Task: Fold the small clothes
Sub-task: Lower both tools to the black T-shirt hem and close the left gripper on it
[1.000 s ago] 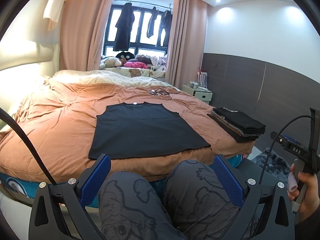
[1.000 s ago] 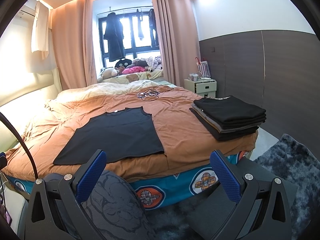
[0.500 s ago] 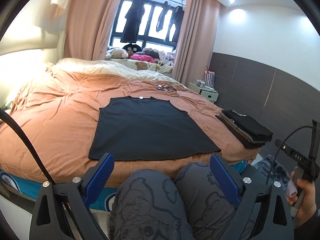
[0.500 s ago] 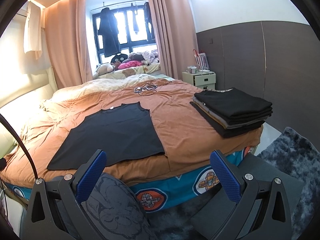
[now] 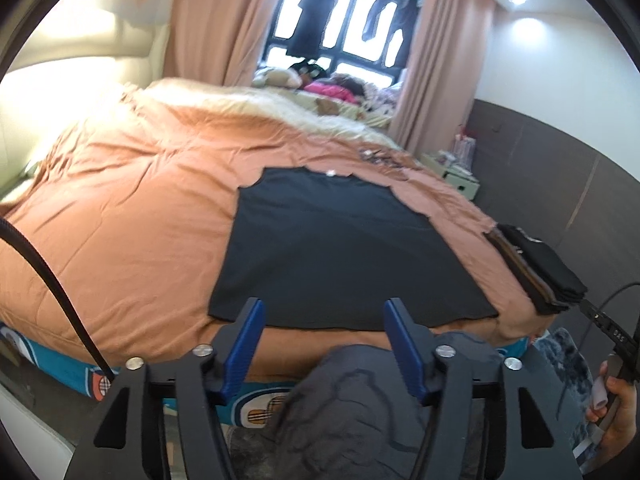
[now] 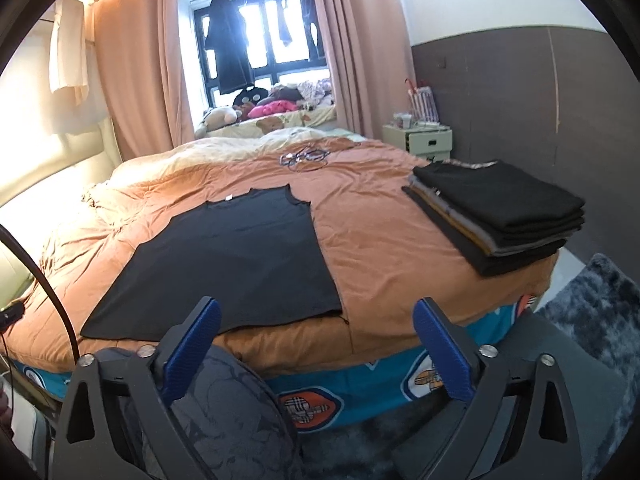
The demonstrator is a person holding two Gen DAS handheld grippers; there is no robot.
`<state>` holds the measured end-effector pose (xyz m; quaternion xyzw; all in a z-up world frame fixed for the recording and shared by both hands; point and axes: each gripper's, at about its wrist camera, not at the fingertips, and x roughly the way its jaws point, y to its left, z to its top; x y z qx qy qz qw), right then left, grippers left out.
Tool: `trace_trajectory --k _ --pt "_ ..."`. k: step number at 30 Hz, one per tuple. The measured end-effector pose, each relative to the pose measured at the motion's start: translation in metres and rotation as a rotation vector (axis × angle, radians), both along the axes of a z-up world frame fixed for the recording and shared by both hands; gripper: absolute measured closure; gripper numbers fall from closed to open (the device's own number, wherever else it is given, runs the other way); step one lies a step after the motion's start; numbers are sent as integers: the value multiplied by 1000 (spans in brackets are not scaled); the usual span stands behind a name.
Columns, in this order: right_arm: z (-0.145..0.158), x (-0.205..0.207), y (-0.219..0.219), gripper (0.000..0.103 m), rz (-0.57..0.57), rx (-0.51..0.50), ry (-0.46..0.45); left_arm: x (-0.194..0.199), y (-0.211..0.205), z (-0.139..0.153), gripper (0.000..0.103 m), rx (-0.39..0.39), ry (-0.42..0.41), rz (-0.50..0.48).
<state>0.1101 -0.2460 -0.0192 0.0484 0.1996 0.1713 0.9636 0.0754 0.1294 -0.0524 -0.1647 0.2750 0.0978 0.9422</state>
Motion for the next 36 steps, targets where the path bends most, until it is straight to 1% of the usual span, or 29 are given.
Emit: trace_trajectory --k 1,3,4,8,10,13,16,18,22,28,30,34,36 --pt "-2 8 0 14 7 1 15 5 7 -6 45 -8 20 13" --pt "-4 22 0 22 15 4 32 13 18 -17 49 -22 50 34" --pt "-6 28 0 23 20 9 43 17 25 -22 52 -34 64 43" --pt "-7 50 -6 30 44 20 99 37 45 -44 54 -60 122 78" --pt "-6 60 -7 32 52 23 117 43 53 -51 58 -64 143 89" --pt "-4 74 -7 32 59 30 139 53 65 -63 59 -73 174 107" --pt "-3 89 -8 33 61 37 163 62 77 -76 63 -87 207 124" --pt "-4 99 -8 40 68 44 184 68 85 -85 64 -99 228 135" --pt "-6 118 -13 44 68 55 235 82 96 -100 66 -110 265 152" --pt "-9 136 -14 44 53 68 289 90 111 -119 68 -112 318 180" --pt "-10 143 -14 50 49 74 310 93 116 -123 69 -126 322 182" --pt "-12 155 -14 51 46 89 345 98 116 -125 69 -114 321 176" --pt "-12 162 -15 55 45 99 360 101 115 -126 74 -109 323 172"
